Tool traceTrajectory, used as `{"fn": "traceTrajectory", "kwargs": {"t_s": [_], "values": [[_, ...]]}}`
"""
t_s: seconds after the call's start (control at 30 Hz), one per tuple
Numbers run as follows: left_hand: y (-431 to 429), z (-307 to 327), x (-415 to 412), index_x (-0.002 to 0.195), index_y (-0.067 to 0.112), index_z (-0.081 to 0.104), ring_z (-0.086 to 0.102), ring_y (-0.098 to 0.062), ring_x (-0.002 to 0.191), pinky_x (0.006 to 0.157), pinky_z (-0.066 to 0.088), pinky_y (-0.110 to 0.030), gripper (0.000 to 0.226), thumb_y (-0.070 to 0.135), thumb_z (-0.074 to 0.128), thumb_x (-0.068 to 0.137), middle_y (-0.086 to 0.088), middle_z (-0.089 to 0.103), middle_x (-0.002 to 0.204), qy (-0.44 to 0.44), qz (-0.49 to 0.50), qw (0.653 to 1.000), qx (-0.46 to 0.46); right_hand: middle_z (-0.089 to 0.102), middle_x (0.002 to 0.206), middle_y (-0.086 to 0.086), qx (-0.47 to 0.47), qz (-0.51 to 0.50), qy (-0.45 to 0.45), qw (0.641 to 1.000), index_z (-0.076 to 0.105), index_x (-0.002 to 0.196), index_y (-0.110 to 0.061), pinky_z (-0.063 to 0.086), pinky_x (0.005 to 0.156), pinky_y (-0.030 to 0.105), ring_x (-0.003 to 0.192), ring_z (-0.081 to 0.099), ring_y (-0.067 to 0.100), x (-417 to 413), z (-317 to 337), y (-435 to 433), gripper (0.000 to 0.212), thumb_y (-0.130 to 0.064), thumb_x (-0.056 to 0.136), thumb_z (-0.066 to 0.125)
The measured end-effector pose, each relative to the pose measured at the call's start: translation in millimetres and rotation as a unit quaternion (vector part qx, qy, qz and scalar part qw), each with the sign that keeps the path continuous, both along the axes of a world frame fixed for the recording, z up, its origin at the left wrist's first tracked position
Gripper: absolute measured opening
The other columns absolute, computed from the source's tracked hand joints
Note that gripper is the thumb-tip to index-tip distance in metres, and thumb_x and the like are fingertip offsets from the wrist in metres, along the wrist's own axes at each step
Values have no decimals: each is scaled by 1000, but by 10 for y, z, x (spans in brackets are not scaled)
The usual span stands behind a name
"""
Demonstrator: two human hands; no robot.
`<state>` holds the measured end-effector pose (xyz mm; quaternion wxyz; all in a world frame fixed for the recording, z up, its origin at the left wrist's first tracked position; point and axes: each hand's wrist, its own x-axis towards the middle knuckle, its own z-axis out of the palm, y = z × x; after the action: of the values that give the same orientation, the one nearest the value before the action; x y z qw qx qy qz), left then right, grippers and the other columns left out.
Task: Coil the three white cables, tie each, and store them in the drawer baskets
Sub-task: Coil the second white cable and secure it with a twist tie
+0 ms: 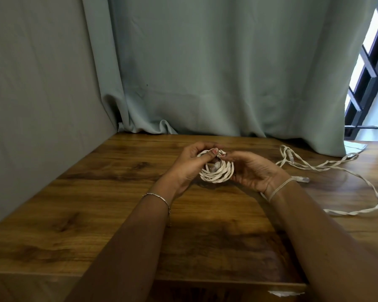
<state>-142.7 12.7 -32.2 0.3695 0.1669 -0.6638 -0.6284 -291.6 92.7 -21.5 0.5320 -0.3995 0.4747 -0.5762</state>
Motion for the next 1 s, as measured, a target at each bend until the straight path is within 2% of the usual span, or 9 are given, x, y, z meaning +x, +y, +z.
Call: {"fn": "traceTrajectory", "kwargs": {"t_s": [0.07,0.17,0.3,0.43,0.53,0.7,0.83,0.87,1.0], "values": [[-5,15,0,109,11,70,66,-17,94,84,54,-31,25,2,55,91,-8,71,106,-1,-8,1000,-3,72,93,15,3,2,-26,1000,65,106,4,61,72,34,82,71,24,4,11,5,33,-11,77,65],[-9,21,2,113,11,69,67,-17,95,80,54,-28,33,-3,58,86,-9,70,110,-8,-14,1000,-17,71,98,17,9,-3,-42,999,61,115,5,57,81,33,85,71,24,-6,9,-5,43,-12,76,66],[-3,7,30,107,9,70,68,-17,97,80,55,-26,27,-4,66,84,-5,71,108,18,-20,999,-30,72,92,15,-1,-1,-58,998,65,104,3,57,80,33,80,71,23,-36,10,2,32,-10,76,64],[-5,-1,25,95,10,72,69,-21,99,81,57,-32,18,1,72,80,-6,72,107,20,10,999,-50,72,90,15,5,-6,-54,999,66,100,3,57,78,30,78,71,22,-26,16,11,25,-9,78,63],[-1,-3,-4,89,14,74,68,-21,100,88,56,-42,15,5,76,77,-2,73,102,20,44,996,-72,70,98,17,11,-3,-46,999,63,109,5,53,87,34,86,69,24,-14,4,-3,35,-10,77,65],[-6,-6,-33,75,25,76,66,-29,105,97,50,-51,20,6,73,79,-2,74,98,52,54,996,-46,71,98,15,-5,-6,-40,999,67,104,1,49,93,36,89,69,24,-25,6,2,29,-13,79,66],[-40,-16,-53,94,13,72,67,-28,104,95,52,-47,10,10,69,85,-10,72,108,49,67,996,-22,64,115,20,-23,-25,4,999,61,121,4,37,108,44,107,60,30,19,0,-21,49,-17,78,73],[-42,-18,-56,98,10,70,68,-27,101,93,53,-45,12,11,68,86,-12,71,108,49,73,996,-18,64,115,19,-34,-30,15,999,62,121,1,35,109,45,108,58,31,30,-4,-33,50,-17,77,74],[-42,-14,-45,97,9,68,68,-19,87,77,57,-30,9,12,66,89,-12,72,98,67,90,993,-20,73,95,9,-73,-63,76,992,62,115,-8,46,94,41,93,65,24,71,-7,-63,51,-15,67,76]]}}
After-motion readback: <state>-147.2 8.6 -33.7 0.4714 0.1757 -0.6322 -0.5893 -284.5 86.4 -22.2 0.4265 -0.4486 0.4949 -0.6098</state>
